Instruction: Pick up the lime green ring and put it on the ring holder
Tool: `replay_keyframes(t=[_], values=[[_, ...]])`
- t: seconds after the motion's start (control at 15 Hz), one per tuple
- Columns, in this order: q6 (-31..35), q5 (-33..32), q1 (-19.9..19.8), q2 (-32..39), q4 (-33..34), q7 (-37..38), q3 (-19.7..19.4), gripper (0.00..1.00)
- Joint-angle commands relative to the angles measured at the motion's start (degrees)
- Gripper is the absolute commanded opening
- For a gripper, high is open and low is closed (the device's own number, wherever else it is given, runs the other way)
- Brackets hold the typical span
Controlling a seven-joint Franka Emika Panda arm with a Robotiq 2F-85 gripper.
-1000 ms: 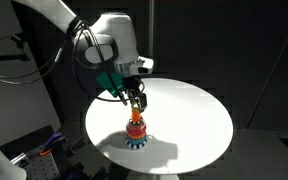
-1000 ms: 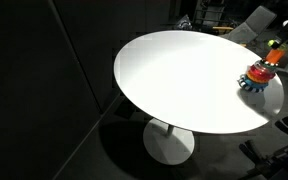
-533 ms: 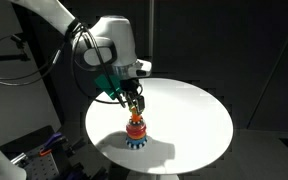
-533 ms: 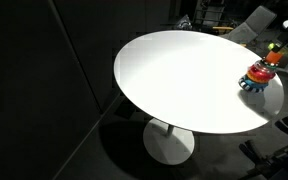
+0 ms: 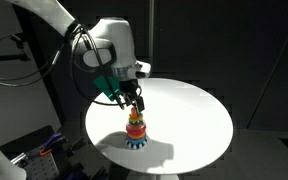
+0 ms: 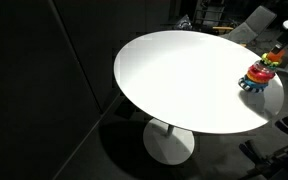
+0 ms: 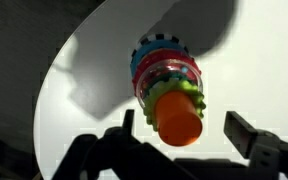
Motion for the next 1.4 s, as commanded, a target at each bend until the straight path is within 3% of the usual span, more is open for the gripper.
replay_keyframes(t=[0.0,0.2,0.4,0.67,1.33], values=[[-0.5,-2.1,-0.2,-0.4,0.0,1.5,0.0,1.0],[-1.3,-5.0,-0.6,-0.9,0.4,4.5,0.1,1.0],[-2.0,-10.6,-1.2,-1.3,1.3,13.4,0.4,1.0],[-8.0,-15.1,-1.1,-2.6,3.2,23.7,1.0,1.0],[-32.3,-10.3,0.3,-10.2,9.3,20.9,2.8,1.0]])
